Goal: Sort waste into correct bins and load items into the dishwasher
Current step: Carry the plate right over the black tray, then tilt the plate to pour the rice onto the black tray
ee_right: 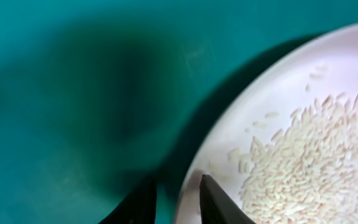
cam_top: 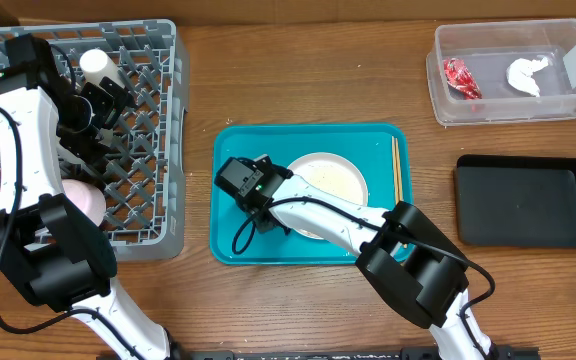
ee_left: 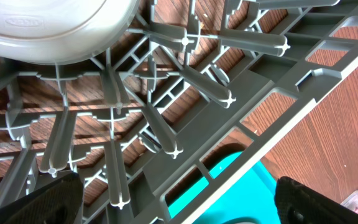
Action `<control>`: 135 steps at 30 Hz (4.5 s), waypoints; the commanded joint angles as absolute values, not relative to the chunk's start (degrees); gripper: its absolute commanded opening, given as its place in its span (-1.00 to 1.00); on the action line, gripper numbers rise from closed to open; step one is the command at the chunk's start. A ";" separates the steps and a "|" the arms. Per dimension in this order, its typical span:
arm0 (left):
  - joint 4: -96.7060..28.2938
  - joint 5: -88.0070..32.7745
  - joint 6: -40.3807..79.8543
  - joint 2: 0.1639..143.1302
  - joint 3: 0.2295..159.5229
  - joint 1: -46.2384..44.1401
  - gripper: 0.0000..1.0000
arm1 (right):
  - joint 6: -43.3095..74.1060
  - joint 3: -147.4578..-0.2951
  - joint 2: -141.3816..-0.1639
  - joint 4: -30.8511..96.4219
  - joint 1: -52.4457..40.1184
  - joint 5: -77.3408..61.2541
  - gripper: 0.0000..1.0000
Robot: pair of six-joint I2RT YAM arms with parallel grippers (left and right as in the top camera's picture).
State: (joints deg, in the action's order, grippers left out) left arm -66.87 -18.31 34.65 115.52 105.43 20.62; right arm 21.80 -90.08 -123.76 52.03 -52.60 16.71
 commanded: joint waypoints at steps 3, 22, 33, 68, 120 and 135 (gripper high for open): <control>-67.02 -18.90 35.59 116.38 105.91 20.23 1.00 | 22.74 -89.73 -123.94 51.94 -52.71 16.75 -0.67; -67.02 -18.90 35.59 116.38 105.91 20.23 0.99 | 25.28 -94.28 -123.90 63.40 -52.71 32.77 -0.92; -67.02 -18.92 35.59 116.38 105.91 20.23 1.00 | 36.29 -99.00 -123.90 71.09 -49.87 38.11 -0.92; -67.02 -18.92 35.59 116.38 105.91 20.23 1.00 | 39.29 -126.72 -123.87 86.98 8.95 5.34 -0.92; -67.02 -18.90 35.59 116.38 105.91 20.23 1.00 | 8.95 -123.04 -123.90 94.61 39.92 -50.30 -0.92; -67.02 -18.90 35.59 116.38 105.91 20.23 1.00 | 12.14 -122.93 -123.90 97.08 41.17 -59.81 -0.92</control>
